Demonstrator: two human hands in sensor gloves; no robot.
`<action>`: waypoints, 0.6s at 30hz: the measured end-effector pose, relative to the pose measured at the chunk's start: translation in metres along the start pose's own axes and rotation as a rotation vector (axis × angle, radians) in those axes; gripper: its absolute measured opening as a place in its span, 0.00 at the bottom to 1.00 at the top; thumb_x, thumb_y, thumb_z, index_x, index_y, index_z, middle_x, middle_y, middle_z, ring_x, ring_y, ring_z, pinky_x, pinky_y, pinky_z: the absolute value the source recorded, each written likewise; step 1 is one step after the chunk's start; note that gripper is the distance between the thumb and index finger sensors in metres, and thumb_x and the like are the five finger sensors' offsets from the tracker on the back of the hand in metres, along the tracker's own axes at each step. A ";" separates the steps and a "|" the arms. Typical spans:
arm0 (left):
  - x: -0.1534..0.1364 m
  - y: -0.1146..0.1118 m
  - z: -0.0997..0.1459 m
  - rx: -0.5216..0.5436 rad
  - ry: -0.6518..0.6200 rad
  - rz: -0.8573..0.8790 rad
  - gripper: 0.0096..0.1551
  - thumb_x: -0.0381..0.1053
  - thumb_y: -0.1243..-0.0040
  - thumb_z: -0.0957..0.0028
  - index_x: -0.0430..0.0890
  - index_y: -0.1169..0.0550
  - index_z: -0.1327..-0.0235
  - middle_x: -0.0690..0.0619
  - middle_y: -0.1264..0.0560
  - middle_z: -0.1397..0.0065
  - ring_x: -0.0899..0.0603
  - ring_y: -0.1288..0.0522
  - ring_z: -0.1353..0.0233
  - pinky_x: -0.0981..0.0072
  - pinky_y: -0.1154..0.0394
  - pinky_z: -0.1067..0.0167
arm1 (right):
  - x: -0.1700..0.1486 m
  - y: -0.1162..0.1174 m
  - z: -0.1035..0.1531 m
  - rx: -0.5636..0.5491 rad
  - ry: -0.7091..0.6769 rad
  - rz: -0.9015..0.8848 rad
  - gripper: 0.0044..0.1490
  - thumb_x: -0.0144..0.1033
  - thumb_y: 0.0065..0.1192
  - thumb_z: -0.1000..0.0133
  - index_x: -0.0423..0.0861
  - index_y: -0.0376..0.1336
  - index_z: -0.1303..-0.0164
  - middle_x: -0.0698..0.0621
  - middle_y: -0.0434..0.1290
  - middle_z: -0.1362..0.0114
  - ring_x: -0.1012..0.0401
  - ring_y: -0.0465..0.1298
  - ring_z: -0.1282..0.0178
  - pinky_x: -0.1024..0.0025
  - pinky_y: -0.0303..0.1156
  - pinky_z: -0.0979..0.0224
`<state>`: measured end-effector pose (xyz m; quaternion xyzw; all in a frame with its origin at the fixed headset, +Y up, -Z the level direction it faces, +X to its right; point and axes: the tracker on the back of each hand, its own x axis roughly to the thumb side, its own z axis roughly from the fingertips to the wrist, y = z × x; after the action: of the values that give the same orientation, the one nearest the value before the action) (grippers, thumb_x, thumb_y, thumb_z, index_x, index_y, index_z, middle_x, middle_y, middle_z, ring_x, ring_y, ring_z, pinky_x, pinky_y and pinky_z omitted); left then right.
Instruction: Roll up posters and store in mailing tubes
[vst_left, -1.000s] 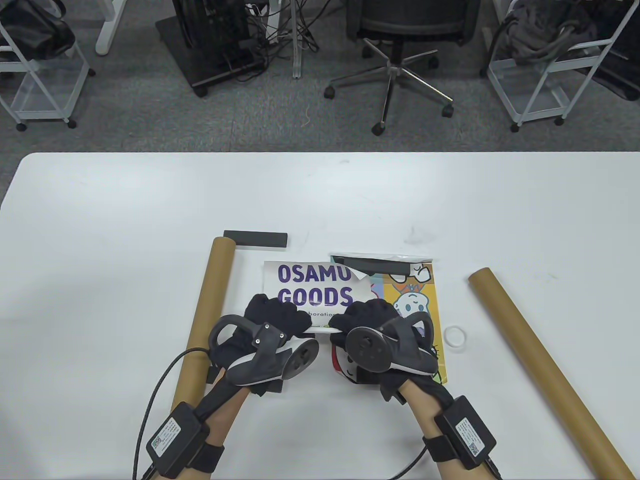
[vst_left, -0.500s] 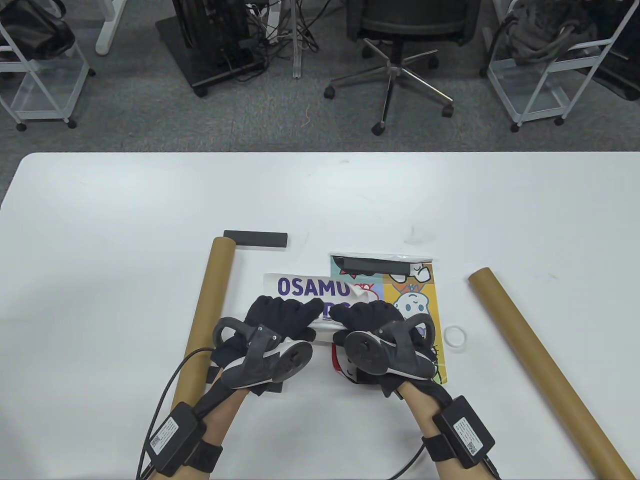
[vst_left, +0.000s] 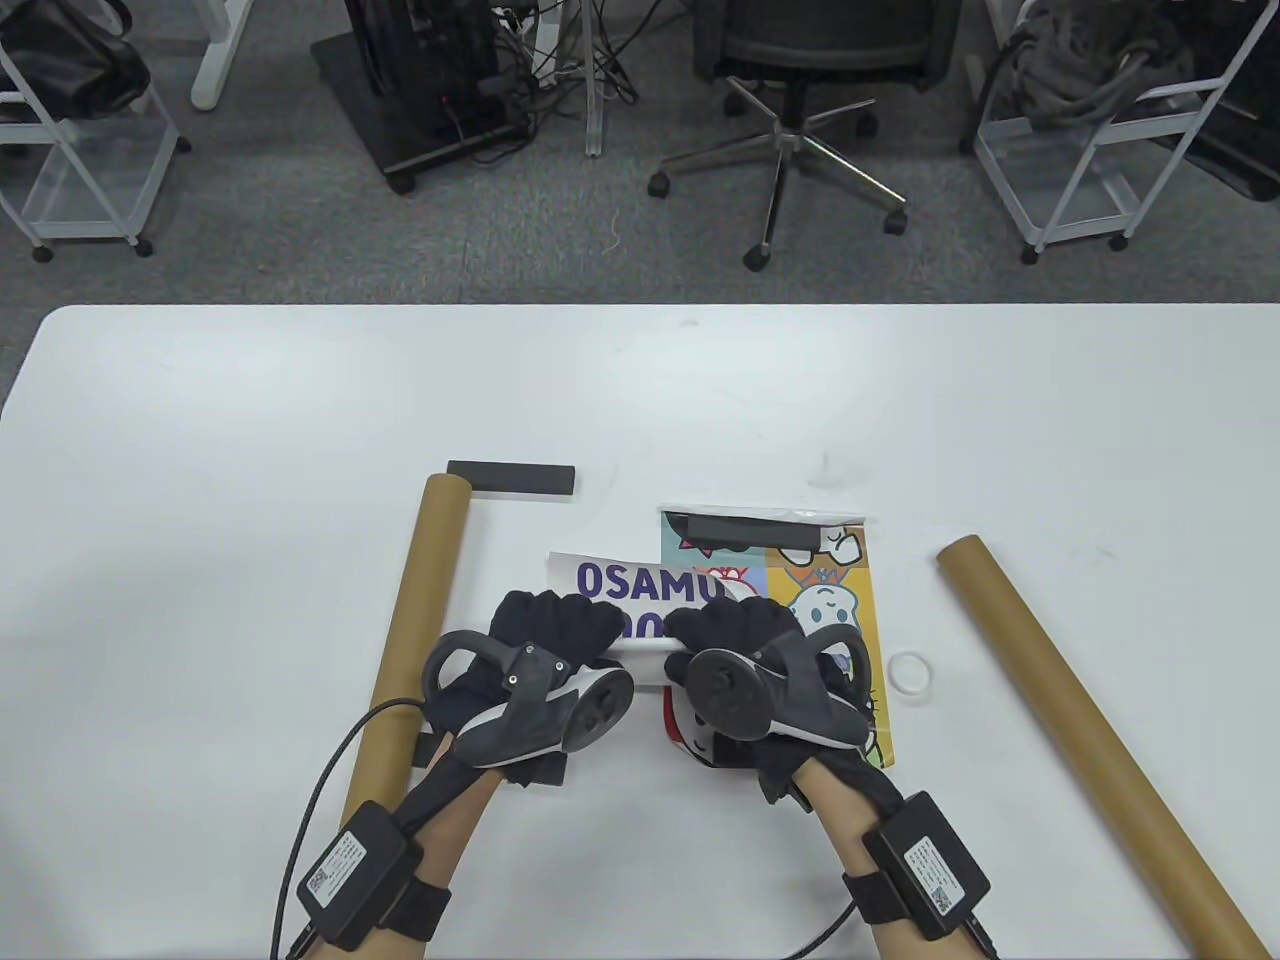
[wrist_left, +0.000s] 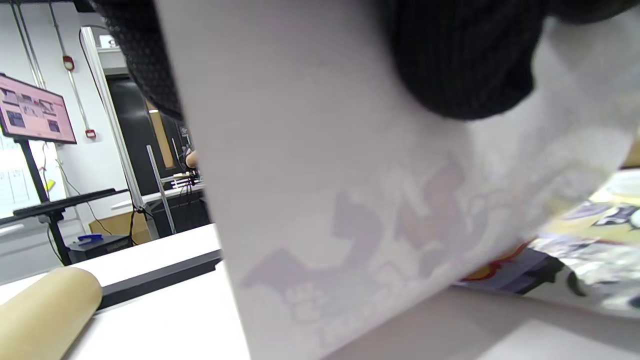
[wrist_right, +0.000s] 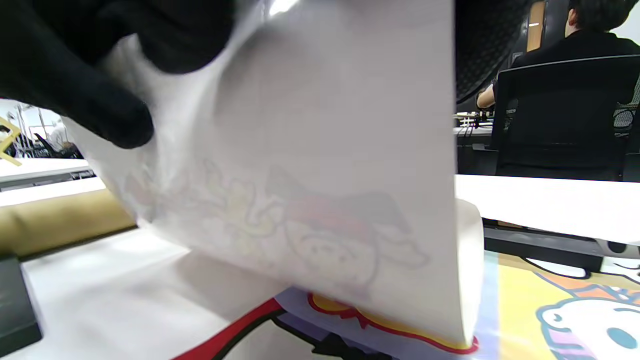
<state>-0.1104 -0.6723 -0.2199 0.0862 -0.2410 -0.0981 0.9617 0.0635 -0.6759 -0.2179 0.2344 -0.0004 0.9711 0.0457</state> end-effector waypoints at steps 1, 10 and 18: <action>0.000 -0.001 -0.001 -0.007 -0.002 -0.002 0.21 0.65 0.35 0.54 0.60 0.23 0.50 0.63 0.18 0.51 0.50 0.19 0.53 0.49 0.22 0.30 | 0.001 0.000 0.000 -0.017 -0.003 0.009 0.35 0.50 0.58 0.46 0.46 0.60 0.31 0.51 0.74 0.44 0.51 0.76 0.51 0.35 0.67 0.27; -0.001 -0.004 0.001 -0.057 -0.020 0.074 0.17 0.65 0.44 0.46 0.61 0.19 0.50 0.60 0.16 0.42 0.46 0.16 0.43 0.45 0.25 0.26 | -0.002 0.000 0.002 -0.077 0.025 0.037 0.25 0.46 0.64 0.48 0.52 0.69 0.42 0.53 0.78 0.47 0.52 0.79 0.52 0.38 0.70 0.29; 0.001 0.003 0.000 -0.140 0.036 0.034 0.25 0.64 0.49 0.44 0.60 0.20 0.37 0.55 0.25 0.35 0.45 0.23 0.41 0.41 0.29 0.25 | -0.002 -0.002 0.002 -0.111 0.043 0.030 0.27 0.45 0.63 0.49 0.50 0.69 0.41 0.48 0.73 0.41 0.51 0.76 0.50 0.40 0.71 0.31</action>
<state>-0.1088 -0.6699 -0.2188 0.0162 -0.2177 -0.0968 0.9711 0.0667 -0.6739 -0.2173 0.2106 -0.0569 0.9749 0.0442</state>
